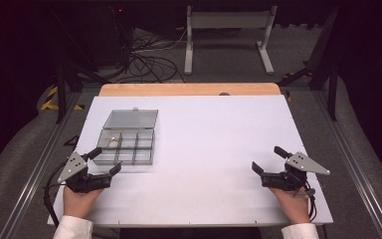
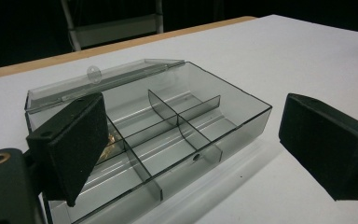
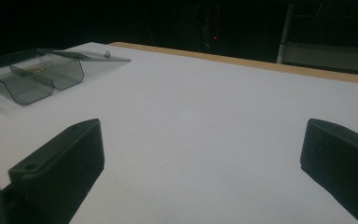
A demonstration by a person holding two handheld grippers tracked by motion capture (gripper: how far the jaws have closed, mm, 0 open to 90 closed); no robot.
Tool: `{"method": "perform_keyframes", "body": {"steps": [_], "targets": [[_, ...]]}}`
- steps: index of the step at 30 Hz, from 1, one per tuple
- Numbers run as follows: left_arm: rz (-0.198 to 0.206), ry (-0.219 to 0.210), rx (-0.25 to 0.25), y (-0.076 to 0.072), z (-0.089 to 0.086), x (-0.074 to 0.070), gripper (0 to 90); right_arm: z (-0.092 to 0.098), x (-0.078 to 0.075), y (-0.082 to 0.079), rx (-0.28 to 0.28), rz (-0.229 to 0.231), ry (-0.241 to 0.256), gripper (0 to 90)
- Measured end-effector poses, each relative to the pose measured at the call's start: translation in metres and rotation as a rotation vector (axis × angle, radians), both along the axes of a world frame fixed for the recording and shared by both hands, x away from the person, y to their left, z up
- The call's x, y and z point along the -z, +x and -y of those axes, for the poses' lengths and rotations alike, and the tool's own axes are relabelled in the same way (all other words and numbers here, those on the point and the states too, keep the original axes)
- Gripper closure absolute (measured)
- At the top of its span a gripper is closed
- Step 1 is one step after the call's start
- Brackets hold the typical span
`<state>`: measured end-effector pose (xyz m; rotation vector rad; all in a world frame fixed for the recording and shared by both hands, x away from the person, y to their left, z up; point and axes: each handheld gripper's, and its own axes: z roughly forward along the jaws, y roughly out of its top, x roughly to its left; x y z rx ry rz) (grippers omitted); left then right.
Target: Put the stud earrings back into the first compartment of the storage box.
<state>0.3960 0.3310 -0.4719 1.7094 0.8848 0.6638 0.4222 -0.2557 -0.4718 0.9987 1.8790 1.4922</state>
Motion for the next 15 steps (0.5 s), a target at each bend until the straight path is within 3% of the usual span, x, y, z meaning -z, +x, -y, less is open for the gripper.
{"method": "perform_keyframes", "body": {"steps": [15], "targets": [[-0.008, 0.003, -0.01, 0.0003, -0.0007, 0.0011, 9.0, -0.0008, 0.0013, 0.0004, -0.006, 0.001, 0.004, 0.0]]}}
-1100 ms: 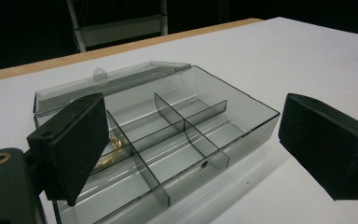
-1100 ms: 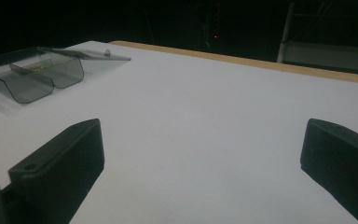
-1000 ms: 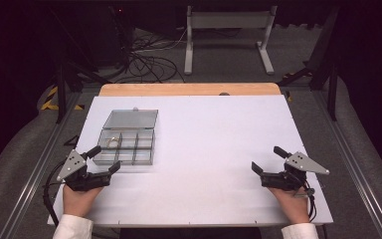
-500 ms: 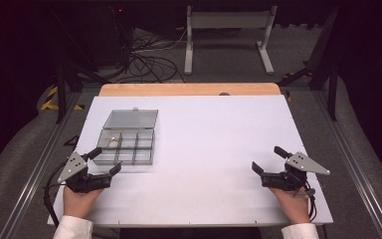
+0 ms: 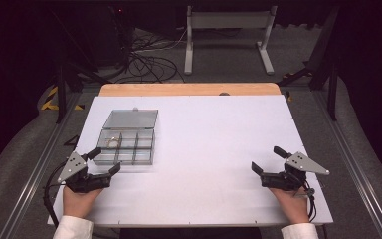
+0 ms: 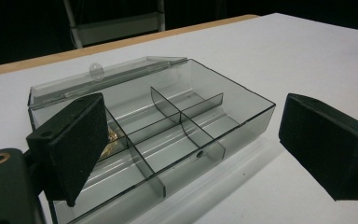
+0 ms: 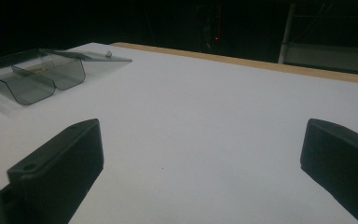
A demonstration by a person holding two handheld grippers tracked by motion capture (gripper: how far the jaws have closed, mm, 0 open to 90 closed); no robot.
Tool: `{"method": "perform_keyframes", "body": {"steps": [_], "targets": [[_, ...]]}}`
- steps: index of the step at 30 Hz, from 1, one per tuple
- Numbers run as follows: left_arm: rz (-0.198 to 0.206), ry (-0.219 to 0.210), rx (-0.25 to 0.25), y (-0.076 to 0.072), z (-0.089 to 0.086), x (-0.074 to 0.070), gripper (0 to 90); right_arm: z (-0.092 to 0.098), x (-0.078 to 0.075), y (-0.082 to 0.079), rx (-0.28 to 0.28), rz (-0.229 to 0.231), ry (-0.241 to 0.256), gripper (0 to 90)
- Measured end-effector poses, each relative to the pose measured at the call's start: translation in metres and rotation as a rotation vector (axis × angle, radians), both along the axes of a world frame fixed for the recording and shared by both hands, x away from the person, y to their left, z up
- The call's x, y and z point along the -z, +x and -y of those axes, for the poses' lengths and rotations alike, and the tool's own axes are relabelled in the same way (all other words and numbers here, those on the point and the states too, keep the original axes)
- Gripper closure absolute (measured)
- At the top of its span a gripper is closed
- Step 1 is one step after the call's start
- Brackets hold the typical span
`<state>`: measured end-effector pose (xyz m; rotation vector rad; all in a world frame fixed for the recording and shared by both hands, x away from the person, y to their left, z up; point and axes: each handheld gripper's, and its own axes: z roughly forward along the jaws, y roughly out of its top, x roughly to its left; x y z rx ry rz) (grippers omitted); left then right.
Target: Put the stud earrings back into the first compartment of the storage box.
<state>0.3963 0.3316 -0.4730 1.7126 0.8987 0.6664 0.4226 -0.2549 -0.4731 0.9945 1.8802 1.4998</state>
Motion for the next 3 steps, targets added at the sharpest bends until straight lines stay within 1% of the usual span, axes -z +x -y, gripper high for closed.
{"method": "perform_keyframes", "body": {"steps": [3], "targets": [[-0.006, 0.004, 0.002, 0.0001, 0.0007, 0.0, 9.0, 0.0, 0.001, 0.001, 0.006, -0.006, -0.006, 0.0]]}}
